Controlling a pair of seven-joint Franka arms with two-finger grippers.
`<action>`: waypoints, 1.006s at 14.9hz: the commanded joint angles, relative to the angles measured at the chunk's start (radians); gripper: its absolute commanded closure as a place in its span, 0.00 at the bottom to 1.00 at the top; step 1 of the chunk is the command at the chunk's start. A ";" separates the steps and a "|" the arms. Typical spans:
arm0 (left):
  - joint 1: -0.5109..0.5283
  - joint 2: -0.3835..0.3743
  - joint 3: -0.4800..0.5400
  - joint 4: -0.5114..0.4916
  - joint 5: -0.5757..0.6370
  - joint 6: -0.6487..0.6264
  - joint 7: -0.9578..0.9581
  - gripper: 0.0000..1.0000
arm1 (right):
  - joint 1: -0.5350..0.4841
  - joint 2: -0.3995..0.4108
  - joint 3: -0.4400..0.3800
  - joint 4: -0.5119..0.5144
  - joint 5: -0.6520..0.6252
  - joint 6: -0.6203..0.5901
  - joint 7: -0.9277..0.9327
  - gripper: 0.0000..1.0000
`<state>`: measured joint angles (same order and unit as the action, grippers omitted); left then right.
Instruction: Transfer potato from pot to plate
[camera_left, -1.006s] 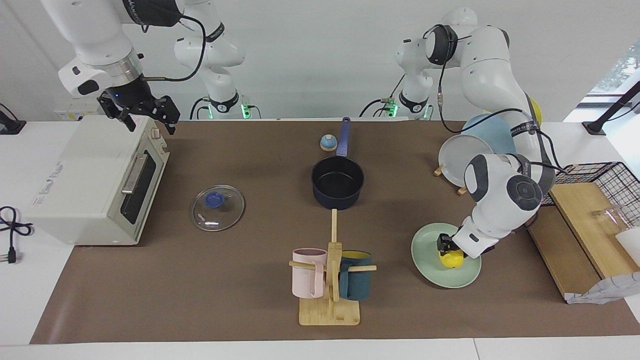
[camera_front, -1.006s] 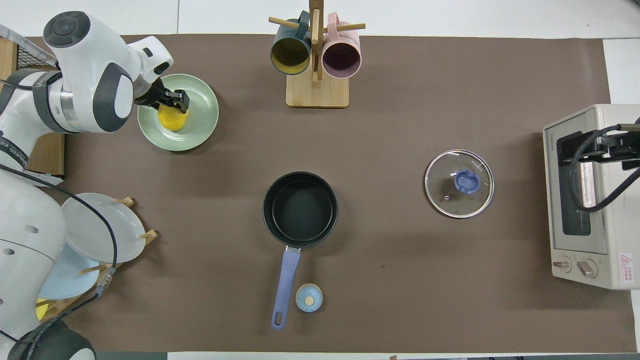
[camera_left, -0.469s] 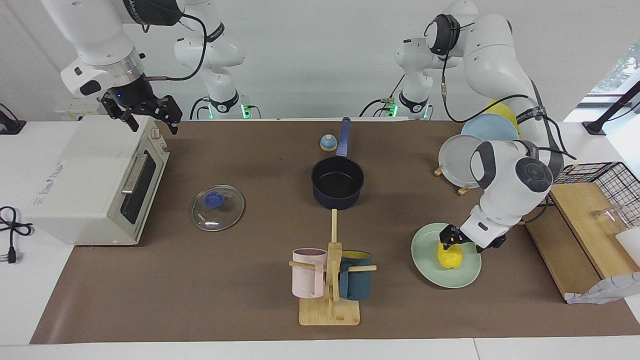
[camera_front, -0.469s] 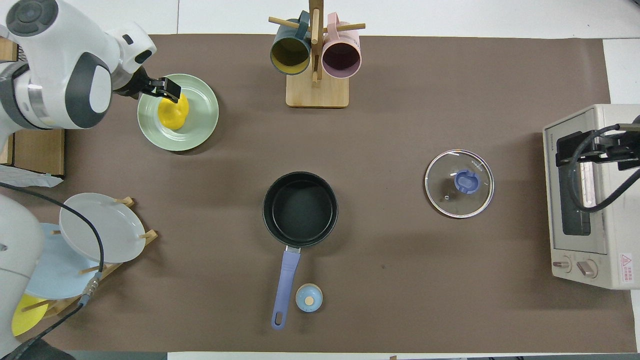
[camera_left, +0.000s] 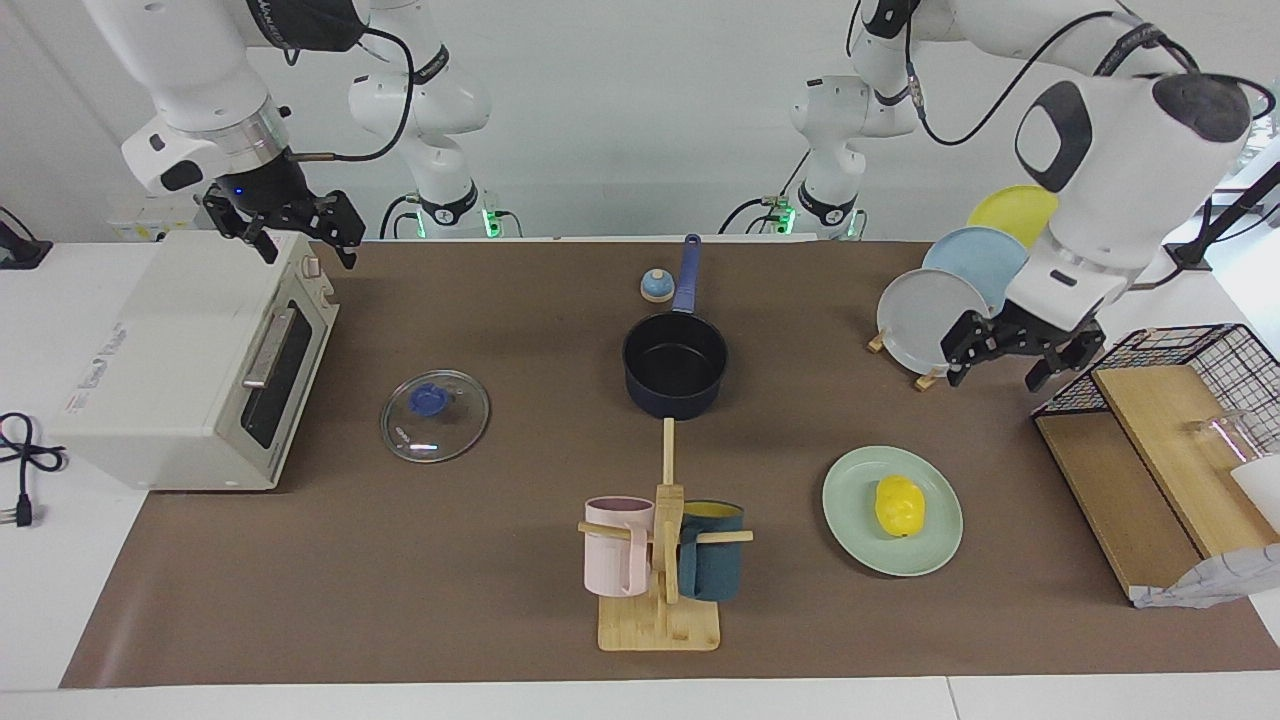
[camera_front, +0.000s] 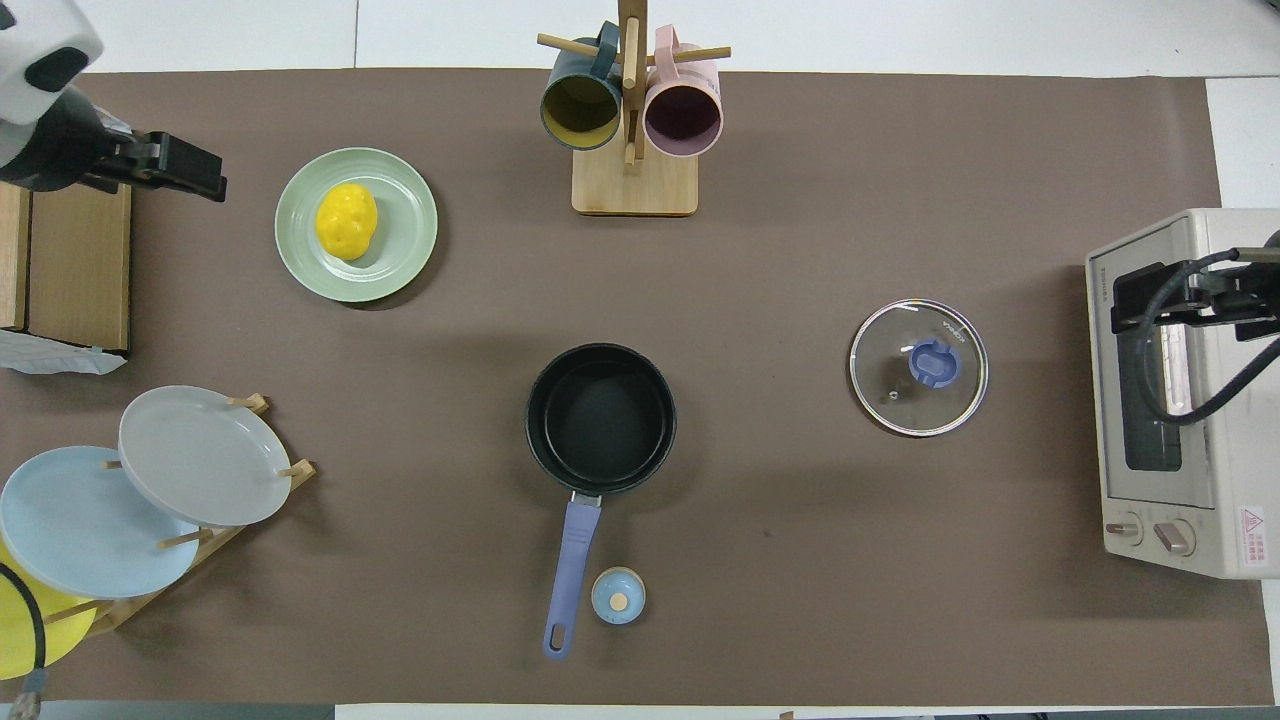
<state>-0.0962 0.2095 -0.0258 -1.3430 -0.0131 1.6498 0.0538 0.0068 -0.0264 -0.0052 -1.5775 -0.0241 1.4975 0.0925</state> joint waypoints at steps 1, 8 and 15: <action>0.003 -0.126 0.000 -0.076 -0.001 -0.093 -0.006 0.00 | -0.007 -0.003 0.007 -0.006 0.013 0.004 0.000 0.00; -0.007 -0.295 0.000 -0.286 0.001 -0.131 -0.064 0.00 | -0.007 -0.003 0.007 -0.006 0.013 0.006 0.000 0.00; -0.011 -0.249 0.000 -0.206 0.002 -0.168 -0.075 0.00 | -0.004 -0.003 0.007 -0.006 0.013 0.004 0.001 0.00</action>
<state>-0.0986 -0.0448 -0.0301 -1.5659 -0.0132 1.4952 -0.0045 0.0078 -0.0264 -0.0027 -1.5775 -0.0241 1.4975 0.0925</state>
